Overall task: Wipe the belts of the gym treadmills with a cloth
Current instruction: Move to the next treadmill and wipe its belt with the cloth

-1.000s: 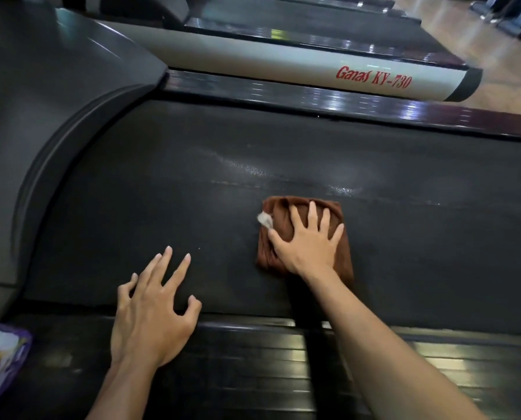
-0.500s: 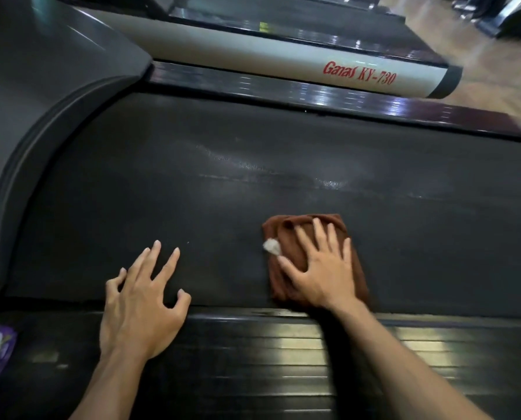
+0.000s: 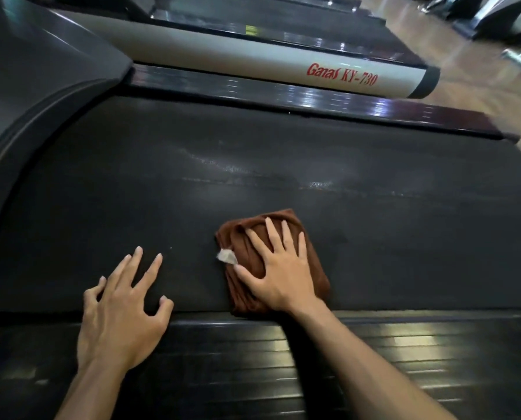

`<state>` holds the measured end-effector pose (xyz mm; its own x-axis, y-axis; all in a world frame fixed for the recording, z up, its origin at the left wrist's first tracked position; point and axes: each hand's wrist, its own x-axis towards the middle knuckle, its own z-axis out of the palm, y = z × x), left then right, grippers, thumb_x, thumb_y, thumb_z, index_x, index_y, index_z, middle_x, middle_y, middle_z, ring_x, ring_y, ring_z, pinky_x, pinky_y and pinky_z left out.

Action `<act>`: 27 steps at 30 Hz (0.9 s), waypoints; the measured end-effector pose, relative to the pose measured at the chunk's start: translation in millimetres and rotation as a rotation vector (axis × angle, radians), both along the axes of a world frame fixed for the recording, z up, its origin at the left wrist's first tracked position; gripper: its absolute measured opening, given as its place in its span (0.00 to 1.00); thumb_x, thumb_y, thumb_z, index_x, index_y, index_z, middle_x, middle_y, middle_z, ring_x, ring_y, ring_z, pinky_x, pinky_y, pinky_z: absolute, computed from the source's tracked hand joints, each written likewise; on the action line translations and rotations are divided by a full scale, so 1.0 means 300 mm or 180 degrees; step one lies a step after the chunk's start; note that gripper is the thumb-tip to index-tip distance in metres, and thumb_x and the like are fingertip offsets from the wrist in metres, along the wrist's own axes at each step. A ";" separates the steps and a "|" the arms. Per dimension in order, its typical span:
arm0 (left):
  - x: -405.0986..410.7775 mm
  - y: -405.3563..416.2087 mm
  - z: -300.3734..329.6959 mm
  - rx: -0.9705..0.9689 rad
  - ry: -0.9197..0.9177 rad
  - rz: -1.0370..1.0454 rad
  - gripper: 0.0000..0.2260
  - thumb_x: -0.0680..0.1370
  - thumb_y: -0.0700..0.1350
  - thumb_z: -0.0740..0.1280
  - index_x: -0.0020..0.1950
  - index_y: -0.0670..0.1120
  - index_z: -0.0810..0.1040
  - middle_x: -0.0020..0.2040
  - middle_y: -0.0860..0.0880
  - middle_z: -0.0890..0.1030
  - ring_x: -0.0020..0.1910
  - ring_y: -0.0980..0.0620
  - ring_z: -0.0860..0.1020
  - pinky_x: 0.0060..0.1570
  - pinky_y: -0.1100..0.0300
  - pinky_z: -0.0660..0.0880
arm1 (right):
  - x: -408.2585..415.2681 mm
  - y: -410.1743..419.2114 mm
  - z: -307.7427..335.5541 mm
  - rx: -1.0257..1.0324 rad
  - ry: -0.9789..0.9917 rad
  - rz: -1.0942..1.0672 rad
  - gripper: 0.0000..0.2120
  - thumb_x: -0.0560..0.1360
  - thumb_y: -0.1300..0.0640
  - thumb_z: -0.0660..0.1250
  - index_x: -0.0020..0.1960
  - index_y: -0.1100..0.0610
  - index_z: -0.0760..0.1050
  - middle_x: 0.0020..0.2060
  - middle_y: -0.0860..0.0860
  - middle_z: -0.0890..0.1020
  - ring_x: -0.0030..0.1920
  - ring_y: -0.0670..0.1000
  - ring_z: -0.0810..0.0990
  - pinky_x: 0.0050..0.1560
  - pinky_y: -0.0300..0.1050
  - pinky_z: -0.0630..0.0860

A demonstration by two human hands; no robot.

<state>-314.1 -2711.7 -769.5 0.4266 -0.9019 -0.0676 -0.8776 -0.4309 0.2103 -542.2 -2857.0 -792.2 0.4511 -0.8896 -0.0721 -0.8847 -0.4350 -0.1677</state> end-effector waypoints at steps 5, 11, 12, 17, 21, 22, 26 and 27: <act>-0.005 -0.001 0.002 -0.0041 0.0001 -0.0019 0.33 0.79 0.59 0.63 0.82 0.61 0.55 0.84 0.56 0.49 0.82 0.58 0.48 0.77 0.49 0.54 | -0.161 -0.040 0.000 0.0022 0.0253 -0.0967 0.44 0.71 0.22 0.44 0.83 0.38 0.53 0.85 0.49 0.45 0.84 0.57 0.41 0.80 0.65 0.38; 0.001 0.001 -0.016 -0.0034 -0.0050 -0.0032 0.33 0.79 0.59 0.62 0.82 0.61 0.54 0.84 0.55 0.49 0.82 0.57 0.49 0.77 0.49 0.54 | -0.023 -0.251 0.021 0.0318 0.0216 -0.1636 0.41 0.77 0.25 0.49 0.85 0.42 0.50 0.85 0.53 0.43 0.83 0.62 0.38 0.78 0.69 0.35; 0.002 0.003 -0.017 -0.0021 -0.0045 -0.0034 0.33 0.79 0.59 0.62 0.82 0.61 0.54 0.84 0.55 0.49 0.82 0.57 0.49 0.77 0.48 0.54 | 0.028 -0.255 0.021 0.0312 0.0222 -0.1507 0.40 0.77 0.26 0.50 0.85 0.42 0.50 0.85 0.54 0.43 0.83 0.63 0.38 0.78 0.69 0.34; 0.002 -0.001 -0.017 -0.0050 -0.0053 -0.0044 0.33 0.79 0.59 0.62 0.82 0.62 0.55 0.84 0.55 0.50 0.82 0.57 0.50 0.76 0.49 0.56 | 0.164 -0.116 0.010 0.0118 0.0057 -0.0359 0.40 0.75 0.25 0.48 0.83 0.39 0.53 0.85 0.52 0.45 0.83 0.61 0.38 0.79 0.67 0.35; 0.002 0.000 -0.017 -0.0050 -0.0068 -0.0051 0.33 0.78 0.58 0.63 0.82 0.61 0.56 0.84 0.54 0.51 0.82 0.56 0.51 0.76 0.48 0.57 | 0.050 0.026 -0.005 -0.0061 0.0006 -0.0164 0.42 0.72 0.23 0.45 0.83 0.37 0.54 0.85 0.50 0.47 0.84 0.59 0.40 0.80 0.66 0.36; 0.003 0.001 -0.017 -0.0050 -0.0068 -0.0051 0.33 0.78 0.58 0.64 0.82 0.61 0.56 0.84 0.54 0.51 0.82 0.56 0.52 0.76 0.48 0.58 | 0.003 0.034 -0.007 -0.0082 0.0052 -0.0272 0.43 0.71 0.23 0.44 0.83 0.37 0.54 0.85 0.50 0.47 0.84 0.58 0.41 0.80 0.65 0.37; 0.001 0.002 -0.016 -0.0101 -0.0050 -0.0039 0.32 0.78 0.58 0.64 0.82 0.60 0.58 0.84 0.54 0.53 0.82 0.56 0.52 0.76 0.48 0.57 | -0.109 -0.057 0.004 0.0045 0.0232 -0.1010 0.43 0.72 0.22 0.45 0.83 0.38 0.52 0.85 0.49 0.46 0.84 0.57 0.42 0.80 0.65 0.39; 0.001 0.001 -0.016 -0.0107 -0.0058 -0.0038 0.32 0.78 0.58 0.64 0.82 0.60 0.59 0.84 0.54 0.53 0.82 0.56 0.52 0.76 0.48 0.57 | -0.103 -0.098 0.008 0.0076 0.0229 -0.1141 0.42 0.74 0.22 0.47 0.83 0.39 0.52 0.85 0.50 0.46 0.84 0.58 0.42 0.80 0.66 0.39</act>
